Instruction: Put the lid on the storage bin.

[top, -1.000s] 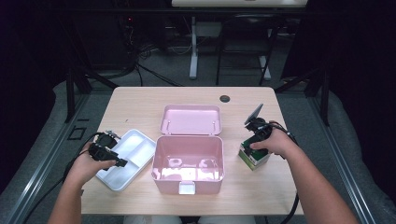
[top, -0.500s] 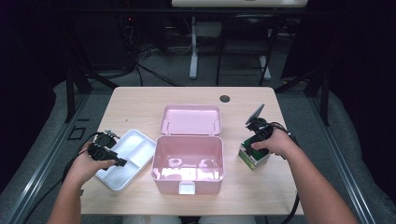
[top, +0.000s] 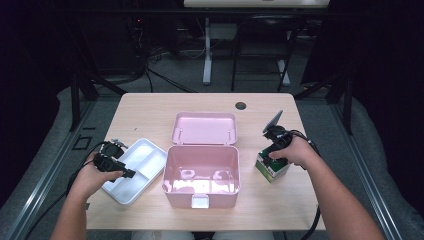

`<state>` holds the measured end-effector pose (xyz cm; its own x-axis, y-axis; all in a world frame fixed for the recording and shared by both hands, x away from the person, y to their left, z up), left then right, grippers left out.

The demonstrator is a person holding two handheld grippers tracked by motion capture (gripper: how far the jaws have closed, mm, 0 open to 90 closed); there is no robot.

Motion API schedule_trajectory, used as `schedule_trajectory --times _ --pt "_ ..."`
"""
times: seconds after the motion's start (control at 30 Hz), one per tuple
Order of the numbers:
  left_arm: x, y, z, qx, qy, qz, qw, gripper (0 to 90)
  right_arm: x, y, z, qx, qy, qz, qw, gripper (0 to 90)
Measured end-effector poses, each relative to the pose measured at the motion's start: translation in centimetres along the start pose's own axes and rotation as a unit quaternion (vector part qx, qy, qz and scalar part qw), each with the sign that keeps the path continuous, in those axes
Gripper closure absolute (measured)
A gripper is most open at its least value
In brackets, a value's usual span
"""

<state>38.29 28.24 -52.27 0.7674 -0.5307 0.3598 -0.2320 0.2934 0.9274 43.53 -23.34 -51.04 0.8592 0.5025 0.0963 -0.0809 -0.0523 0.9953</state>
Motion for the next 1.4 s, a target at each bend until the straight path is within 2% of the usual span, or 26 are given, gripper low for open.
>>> schedule_trajectory --times 0.3,0.6,0.77,0.9,1.0,1.07,1.1,1.13,1.2,1.33,1.4 --pt "-0.1 0.1 0.0 -0.001 0.004 0.003 1.0 42.8 0.3 1.8 -0.3 0.002 0.004 0.01 0.9999 16.1" --pt "-0.1 0.1 -0.1 -0.001 0.003 0.001 1.0 42.8 0.5 4.3 -1.0 -0.001 0.028 0.015 0.9995 16.2" --pt "-0.1 0.1 -0.1 -0.003 0.004 0.003 1.0 42.8 0.6 5.6 -1.6 0.003 0.058 0.02 0.9981 16.3" --pt "-0.1 0.1 -0.1 -0.003 0.003 0.003 1.0 42.8 0.7 6.6 -2.3 -0.004 0.111 0.023 0.9936 16.2" --pt "-0.1 0.1 -0.1 -0.003 0.003 0.004 1.0 42.8 0.8 7.3 -2.8 -0.014 0.172 0.032 0.9844 16.2" --pt "-0.1 0.1 -0.1 -0.003 0.003 0.003 1.0 42.8 0.7 7.6 -3.2 -0.015 0.235 0.042 0.971 16.1" --pt "-0.1 0.1 -0.1 -0.004 0.003 0.003 1.0 42.8 0.6 7.7 -3.4 -0.01 0.268 0.045 0.9624 16.1" --pt "-0.1 0.1 -0.1 -0.004 0.002 0.004 1.0 42.8 0.5 7.9 -3.7 0.0 0.291 0.042 0.9557 16.1" --pt "-0.1 0.2 -0.2 -0.003 0.002 0.005 1.0 42.8 0.4 8.0 -4.3 0.005 0.329 0.041 0.9433 16.2" --pt "-0.2 0.2 -0.3 -0.004 0.002 0.003 1.0 42.8 0.2 8.3 -5.1 0.002 0.376 0.031 0.9261 16.4" --pt "-0.2 0.2 -0.2 -0.005 0.005 0.004 1.0 42.8 0.1 8.4 -5.4 0.004 0.389 0.031 0.9207 16.4"
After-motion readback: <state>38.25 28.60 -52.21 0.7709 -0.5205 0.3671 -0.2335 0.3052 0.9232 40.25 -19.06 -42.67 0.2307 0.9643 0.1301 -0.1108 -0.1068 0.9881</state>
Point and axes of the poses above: each handheld gripper's, and its own axes: y roughly backward along the jaws, x roughly out of its top, z roughly to its right, the point moved 2 cm from there along -y, roughly forward along the jaws, and after that the axes turned 2 degrees about -x, right-handed, at the moved point
